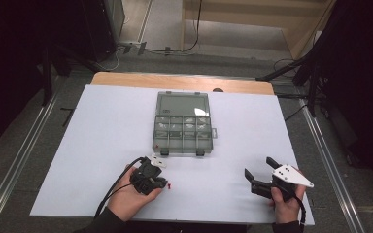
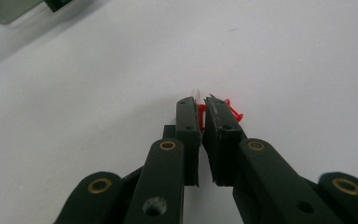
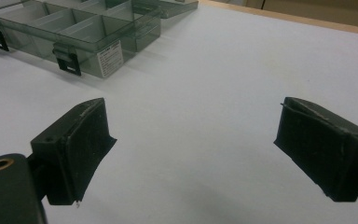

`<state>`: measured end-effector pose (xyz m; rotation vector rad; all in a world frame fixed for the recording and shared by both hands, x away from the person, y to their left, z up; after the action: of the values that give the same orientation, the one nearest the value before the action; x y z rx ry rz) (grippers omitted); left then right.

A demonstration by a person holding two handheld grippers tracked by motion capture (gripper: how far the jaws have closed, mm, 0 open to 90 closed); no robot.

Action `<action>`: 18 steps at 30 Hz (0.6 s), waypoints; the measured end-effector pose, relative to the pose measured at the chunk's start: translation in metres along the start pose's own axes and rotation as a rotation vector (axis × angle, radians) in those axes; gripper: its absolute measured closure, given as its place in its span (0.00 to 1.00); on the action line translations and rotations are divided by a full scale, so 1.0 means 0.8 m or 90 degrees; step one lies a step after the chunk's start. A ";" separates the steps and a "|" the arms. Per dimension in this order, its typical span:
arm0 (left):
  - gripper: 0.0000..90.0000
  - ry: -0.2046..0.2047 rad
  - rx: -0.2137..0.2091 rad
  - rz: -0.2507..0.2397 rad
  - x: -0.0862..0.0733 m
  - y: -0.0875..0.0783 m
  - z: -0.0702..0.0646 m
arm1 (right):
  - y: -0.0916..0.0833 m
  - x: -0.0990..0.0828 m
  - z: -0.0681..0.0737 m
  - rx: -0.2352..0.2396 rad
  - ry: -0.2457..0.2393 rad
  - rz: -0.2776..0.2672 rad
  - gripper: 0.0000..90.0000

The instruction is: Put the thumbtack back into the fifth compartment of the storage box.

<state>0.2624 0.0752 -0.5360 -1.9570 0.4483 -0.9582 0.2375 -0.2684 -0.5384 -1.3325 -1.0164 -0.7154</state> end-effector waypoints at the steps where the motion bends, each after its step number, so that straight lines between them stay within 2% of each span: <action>1: 0.93 0.003 -0.003 0.003 0.000 -0.001 0.001 | 0.000 0.000 0.000 0.001 0.002 -0.001 0.11; 18: 0.94 0.005 -0.010 -0.015 0.006 -0.012 0.006 | -0.001 0.000 0.000 -0.001 0.001 -0.002 0.11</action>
<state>0.2686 0.0798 -0.5276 -1.9778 0.4402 -0.9799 0.2371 -0.2683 -0.5378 -1.3316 -1.0178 -0.7186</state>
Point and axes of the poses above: each handheld gripper's, and its own axes: y roughly forward along the jaws, x roughly out of its top, z roughly to its left, the point moved 6 cm from there along y, roughly forward along the jaws, and after that the axes turned 11 degrees about -x, right-handed, at the moved point
